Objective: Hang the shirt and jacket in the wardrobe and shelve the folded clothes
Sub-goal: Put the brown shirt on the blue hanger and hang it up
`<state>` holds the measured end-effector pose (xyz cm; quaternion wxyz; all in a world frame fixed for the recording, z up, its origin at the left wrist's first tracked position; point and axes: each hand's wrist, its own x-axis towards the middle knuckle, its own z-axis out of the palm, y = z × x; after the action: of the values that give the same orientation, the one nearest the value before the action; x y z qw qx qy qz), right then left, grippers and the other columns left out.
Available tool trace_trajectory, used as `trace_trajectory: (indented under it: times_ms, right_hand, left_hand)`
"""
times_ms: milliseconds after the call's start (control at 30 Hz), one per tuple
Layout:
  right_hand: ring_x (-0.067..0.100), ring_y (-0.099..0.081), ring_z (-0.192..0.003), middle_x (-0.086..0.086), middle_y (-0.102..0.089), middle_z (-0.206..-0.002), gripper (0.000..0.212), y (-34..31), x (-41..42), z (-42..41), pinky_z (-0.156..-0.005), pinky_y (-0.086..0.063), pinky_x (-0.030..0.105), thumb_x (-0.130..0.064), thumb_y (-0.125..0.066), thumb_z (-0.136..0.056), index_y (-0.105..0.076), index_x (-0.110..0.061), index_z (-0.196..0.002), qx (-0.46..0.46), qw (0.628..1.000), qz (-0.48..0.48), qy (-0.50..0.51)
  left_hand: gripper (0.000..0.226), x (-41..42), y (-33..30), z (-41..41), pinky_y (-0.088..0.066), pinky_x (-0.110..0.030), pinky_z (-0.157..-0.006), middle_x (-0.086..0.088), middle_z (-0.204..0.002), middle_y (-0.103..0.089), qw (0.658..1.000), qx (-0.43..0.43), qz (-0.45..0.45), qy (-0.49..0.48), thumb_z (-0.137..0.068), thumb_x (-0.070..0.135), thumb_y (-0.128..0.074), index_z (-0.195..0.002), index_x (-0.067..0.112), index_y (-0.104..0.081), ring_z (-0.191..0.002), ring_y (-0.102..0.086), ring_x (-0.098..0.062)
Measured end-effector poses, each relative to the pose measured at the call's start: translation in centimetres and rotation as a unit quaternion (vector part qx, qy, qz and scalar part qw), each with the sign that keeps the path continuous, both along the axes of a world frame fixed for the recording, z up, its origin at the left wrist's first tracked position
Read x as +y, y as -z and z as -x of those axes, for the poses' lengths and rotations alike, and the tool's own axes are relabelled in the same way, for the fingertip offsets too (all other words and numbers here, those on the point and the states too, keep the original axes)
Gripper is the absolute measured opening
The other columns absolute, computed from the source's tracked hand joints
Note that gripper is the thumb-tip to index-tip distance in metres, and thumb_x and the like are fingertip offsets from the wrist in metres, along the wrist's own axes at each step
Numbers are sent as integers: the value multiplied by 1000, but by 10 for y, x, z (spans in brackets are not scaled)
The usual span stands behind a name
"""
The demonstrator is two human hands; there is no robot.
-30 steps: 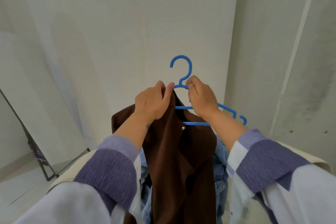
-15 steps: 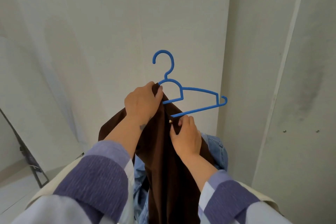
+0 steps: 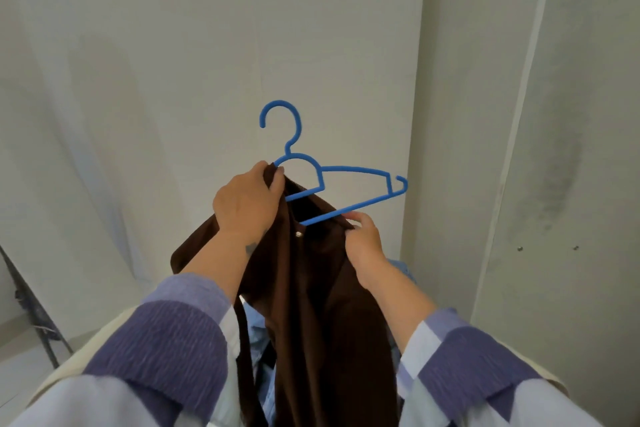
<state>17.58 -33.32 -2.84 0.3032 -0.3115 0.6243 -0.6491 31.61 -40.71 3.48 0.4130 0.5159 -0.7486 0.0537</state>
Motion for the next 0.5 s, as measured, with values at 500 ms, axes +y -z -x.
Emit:
trace_trajectory:
  times_ms: [500]
  right_hand:
    - [19, -48, -87, -2, -41, -97, 27, 2, 127, 79, -72, -41, 27, -9, -64, -76, -44, -20, -91, 287, 927, -187, 151]
  left_hand:
    - [36, 76, -11, 60, -29, -32, -58, -1, -67, -48, 993, 65, 25, 97, -98, 46, -33, -95, 18, -54, -63, -45, -22]
